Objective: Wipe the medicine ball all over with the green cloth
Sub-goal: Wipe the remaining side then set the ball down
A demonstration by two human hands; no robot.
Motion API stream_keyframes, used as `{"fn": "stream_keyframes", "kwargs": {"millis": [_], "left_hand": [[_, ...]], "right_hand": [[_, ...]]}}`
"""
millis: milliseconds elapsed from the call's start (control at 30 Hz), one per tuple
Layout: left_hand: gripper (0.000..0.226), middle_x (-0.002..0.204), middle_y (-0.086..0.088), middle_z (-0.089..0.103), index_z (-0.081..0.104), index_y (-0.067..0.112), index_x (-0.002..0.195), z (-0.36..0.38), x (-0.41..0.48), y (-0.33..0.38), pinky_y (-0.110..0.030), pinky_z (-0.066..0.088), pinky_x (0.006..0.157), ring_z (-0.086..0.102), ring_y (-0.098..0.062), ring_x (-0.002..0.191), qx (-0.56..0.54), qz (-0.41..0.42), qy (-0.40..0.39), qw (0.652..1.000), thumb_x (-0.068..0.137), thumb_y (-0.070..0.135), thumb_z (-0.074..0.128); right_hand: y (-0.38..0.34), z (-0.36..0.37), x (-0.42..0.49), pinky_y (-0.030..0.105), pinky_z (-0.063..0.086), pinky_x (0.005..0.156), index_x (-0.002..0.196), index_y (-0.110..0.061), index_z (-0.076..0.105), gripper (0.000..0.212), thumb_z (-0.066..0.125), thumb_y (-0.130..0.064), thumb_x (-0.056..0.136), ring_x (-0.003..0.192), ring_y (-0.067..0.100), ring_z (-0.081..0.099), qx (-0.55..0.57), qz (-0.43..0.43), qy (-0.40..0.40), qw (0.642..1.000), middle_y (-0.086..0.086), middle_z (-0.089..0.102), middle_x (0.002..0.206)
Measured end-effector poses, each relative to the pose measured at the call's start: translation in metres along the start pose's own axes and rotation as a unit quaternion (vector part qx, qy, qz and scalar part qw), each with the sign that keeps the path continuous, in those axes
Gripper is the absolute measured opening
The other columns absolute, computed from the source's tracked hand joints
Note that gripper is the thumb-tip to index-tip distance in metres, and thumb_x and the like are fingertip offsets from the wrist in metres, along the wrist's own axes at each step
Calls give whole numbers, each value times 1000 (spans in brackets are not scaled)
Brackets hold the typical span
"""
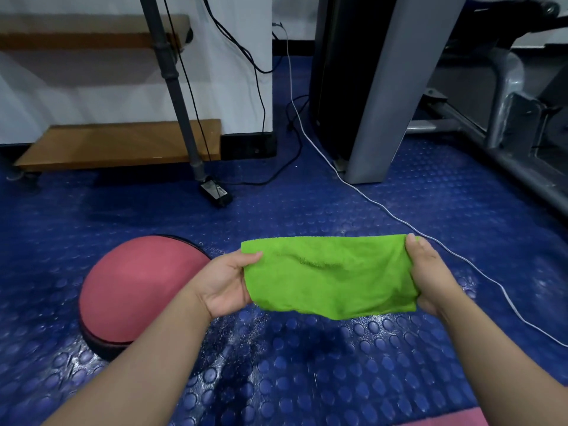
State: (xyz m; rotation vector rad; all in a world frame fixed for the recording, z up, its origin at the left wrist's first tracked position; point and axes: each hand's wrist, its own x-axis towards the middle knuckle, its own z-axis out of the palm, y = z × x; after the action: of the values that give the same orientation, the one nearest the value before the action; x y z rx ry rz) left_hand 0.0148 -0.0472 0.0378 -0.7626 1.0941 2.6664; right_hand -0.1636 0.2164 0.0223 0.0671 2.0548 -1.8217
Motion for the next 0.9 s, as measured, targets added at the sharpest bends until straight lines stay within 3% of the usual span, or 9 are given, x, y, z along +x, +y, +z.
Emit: {"fn": "stream_keyframes", "kwargs": {"millis": [133,267,400,467,567,633,700,800,900], "left_hand": [[38,124,-19,66,54,7,132,-12,12,-6,-48,61,76,69,-33,102,17,48,90,995,93,8,53],[24,115,-18,71,59,6,122,-10,19,-17,-43,60,72,72,-28,93,117,67,163,977,104,13,45],[31,116,-20,70,58,2,123,3,25,-40,-42,61,75,70,-29,102,71,45,146,986,106,18,38],[33,118,-21,69,55,2,127,11,31,-53,-43,59,80,69,-30,103,51,41,143,988,107,20,35],[33,116,-18,70,54,9,126,23,37,-68,-46,56,84,69,-32,103,30,28,123,992,108,25,32],[31,115,-16,71,54,13,121,31,37,-73,-46,57,77,71,-31,97,25,23,110,993,109,28,30],[30,115,-16,71,55,15,115,32,38,-73,-45,57,76,71,-28,93,29,49,137,989,109,29,29],[29,106,-10,72,60,20,101,11,39,-58,-47,56,86,69,-23,91,104,175,262,943,108,26,33],[30,89,-2,67,60,17,90,-13,31,-36,-44,52,85,60,-18,83,300,288,307,856,107,27,37]], "right_hand": [[6,-8,-1,42,47,71,78,-20,49,33,39,-42,101,72,21,49,-46,-10,-35,998,6,50,79],[25,-9,2,38,40,65,79,-7,45,33,46,-33,99,68,19,40,-166,-7,18,986,9,42,74],[30,15,-5,49,53,74,84,-7,55,12,59,-14,94,74,26,60,-27,40,28,998,17,61,84],[25,37,-18,51,54,78,89,-10,58,5,60,-8,92,78,29,63,-26,-7,-2,1000,16,64,88],[26,70,-37,38,51,75,91,-20,60,9,57,-13,94,78,18,60,-119,-116,-30,986,3,65,87],[29,86,-46,28,46,68,89,-25,57,14,49,-16,97,70,10,52,-159,-159,-16,974,-5,60,78],[26,89,-50,27,39,59,87,-24,50,16,42,-18,100,62,11,44,-168,-177,25,970,-6,50,69],[17,59,-40,31,36,54,91,-21,43,13,36,-20,102,58,18,41,-208,-173,108,957,2,45,65],[12,19,-29,32,37,57,87,-22,39,18,33,-27,103,62,23,44,-273,-151,137,940,8,47,67]]}}
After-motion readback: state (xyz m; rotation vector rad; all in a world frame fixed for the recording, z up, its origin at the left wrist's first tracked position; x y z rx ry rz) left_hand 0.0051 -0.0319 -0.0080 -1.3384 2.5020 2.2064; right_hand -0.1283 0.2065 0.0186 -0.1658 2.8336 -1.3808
